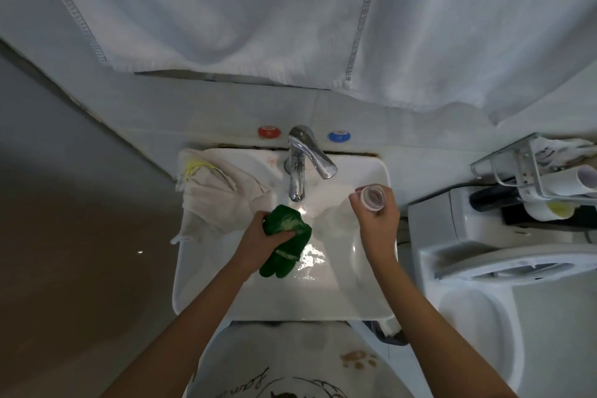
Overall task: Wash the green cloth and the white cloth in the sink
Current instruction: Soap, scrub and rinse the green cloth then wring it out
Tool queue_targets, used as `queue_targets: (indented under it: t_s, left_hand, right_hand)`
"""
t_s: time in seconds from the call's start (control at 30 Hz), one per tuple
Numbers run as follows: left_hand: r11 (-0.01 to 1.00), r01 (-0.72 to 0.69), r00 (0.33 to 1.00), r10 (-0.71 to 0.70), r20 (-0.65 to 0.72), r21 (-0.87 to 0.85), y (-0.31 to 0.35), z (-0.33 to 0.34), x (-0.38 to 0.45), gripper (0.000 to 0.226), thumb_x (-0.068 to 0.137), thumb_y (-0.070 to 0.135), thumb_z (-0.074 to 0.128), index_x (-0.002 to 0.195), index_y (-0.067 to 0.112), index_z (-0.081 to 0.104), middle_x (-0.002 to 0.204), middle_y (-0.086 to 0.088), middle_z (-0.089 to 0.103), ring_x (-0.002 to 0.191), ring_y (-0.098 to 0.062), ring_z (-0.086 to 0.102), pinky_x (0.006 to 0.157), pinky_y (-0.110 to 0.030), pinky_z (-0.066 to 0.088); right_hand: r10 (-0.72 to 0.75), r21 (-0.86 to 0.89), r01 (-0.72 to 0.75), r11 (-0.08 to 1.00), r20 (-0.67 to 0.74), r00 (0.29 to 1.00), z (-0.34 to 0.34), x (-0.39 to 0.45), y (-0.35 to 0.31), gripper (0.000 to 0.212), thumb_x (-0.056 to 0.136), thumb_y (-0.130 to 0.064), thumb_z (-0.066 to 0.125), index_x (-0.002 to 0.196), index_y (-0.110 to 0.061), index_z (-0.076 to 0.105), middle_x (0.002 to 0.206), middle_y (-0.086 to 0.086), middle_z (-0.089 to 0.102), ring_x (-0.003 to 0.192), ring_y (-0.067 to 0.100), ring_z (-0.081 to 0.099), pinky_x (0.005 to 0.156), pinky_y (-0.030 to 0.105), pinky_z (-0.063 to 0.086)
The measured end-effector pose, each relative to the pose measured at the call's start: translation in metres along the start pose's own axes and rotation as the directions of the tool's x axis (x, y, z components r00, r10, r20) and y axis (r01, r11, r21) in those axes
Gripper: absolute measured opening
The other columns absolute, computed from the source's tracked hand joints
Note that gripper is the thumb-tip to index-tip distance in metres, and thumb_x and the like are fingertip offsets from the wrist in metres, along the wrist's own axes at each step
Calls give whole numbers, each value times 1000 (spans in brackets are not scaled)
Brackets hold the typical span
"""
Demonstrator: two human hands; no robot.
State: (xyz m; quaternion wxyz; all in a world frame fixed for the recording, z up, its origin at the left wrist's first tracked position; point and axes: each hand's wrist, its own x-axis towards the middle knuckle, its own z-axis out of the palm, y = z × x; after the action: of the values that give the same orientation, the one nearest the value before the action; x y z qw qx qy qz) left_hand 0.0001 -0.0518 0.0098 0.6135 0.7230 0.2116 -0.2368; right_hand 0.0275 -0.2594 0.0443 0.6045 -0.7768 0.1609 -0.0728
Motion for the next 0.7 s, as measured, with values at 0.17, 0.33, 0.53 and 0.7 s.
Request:
queue_targets:
  t_s: [0.17,0.33,0.53,0.7]
  left_hand:
    - [999,-36,999,36,21,13,5,1,-9,47,80,24,74,117,18,45,107,1,56,100,-17,58,86,-32,49]
    - [996,-87,996,87,36,11,16,1,-17,44,81,22,74,114,16,47,106,-1,57,98,-17,59,81,-29,49]
    - [981,-187,982,186,29,56,29,-2,-18,48,75,30,78,111,21,47,103,1,59,97,-17,60,85,-37,52]
    - [967,-257,966,256,37,9,38,0,-17,51,79,23,76,119,32,45,105,10,59,96,-7,60,82,-27,52]
  right_hand:
    - [-76,26,75,997,57,995,-2,-9,-25,24,67,-42,65,85,-29,55,83,-4,65,75,-3,60,71,8,45]
    - [-105,-74,121,990,186,977,-1,-11,-34,46,64,-52,66,94,-17,61,86,-9,67,78,-1,63,71,9,46]
    - [-160,-497,391,775,443,882,-1,-8,-45,49,74,-52,77,108,-20,65,88,-9,66,76,12,58,65,12,39]
    - [-127,-573,578,581,638,760,-1,-5,-60,69,77,-67,62,135,-30,54,116,-3,70,95,14,63,75,19,38]
